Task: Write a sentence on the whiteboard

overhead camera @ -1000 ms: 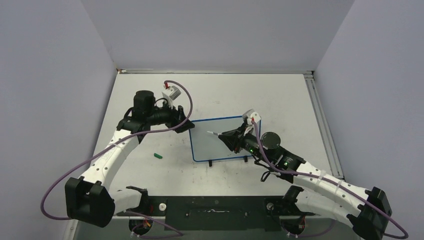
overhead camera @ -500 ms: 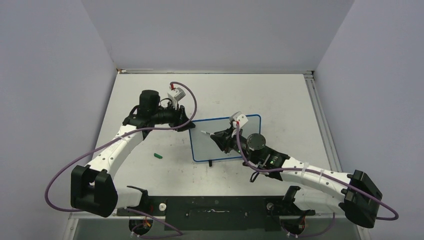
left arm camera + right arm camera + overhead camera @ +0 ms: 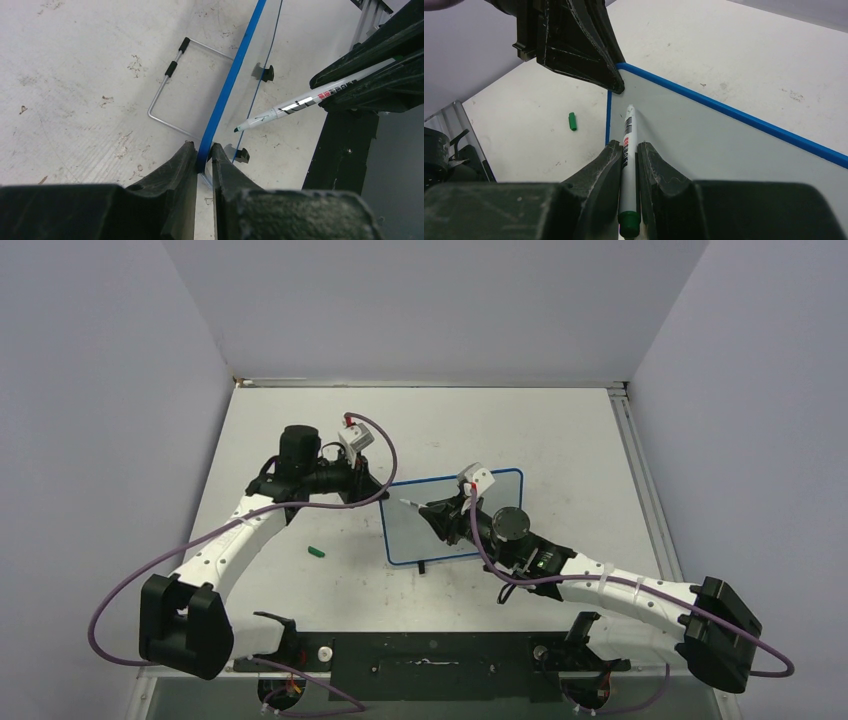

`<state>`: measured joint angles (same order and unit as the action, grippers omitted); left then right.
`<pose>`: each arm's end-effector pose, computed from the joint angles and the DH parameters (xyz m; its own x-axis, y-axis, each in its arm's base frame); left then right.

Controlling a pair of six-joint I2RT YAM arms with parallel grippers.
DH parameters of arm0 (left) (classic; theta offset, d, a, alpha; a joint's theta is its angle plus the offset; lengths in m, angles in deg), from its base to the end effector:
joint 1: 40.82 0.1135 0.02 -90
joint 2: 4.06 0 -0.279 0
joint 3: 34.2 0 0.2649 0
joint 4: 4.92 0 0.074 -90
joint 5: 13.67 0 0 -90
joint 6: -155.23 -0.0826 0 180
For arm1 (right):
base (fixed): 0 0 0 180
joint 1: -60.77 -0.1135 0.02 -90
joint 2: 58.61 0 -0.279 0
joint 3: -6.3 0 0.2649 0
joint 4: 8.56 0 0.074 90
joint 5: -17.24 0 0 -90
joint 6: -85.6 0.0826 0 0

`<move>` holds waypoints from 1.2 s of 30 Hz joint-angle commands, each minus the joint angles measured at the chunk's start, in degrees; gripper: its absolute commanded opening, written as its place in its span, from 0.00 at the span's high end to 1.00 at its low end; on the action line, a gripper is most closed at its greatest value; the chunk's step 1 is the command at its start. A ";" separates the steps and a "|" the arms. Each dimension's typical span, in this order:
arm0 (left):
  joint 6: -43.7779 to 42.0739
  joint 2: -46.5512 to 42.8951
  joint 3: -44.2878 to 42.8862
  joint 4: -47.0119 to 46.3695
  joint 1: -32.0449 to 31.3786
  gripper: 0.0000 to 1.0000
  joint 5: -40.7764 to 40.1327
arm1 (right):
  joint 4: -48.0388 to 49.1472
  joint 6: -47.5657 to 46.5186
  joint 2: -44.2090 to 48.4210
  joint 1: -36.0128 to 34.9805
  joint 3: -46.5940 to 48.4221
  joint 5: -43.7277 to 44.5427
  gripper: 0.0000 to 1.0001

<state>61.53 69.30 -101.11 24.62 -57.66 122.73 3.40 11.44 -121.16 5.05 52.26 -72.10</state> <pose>0.2787 -0.1469 0.2741 -0.5122 0.2015 -0.8349 0.7953 0.4783 -0.3725 0.1705 0.2485 0.2728 -0.2675 0.0921 -0.9591 -0.7762 0.5691 0.2712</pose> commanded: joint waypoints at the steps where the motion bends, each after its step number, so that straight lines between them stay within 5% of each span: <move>1: -3.46 -1.86 1.79 -1.48 -0.03 1.00 -0.96 | 4.75 -0.80 0.59 -0.66 2.29 0.28 0.95; 36: -6.85 -0.29 1.90 1.04 -0.12 1.00 0.14 | 7.73 -3.00 -4.13 -1.79 2.85 4.89 0.95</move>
<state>57.02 68.38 -99.93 23.79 -57.66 123.80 9.13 9.43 -125.02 3.69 52.93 -69.34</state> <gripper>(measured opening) 0.121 0.152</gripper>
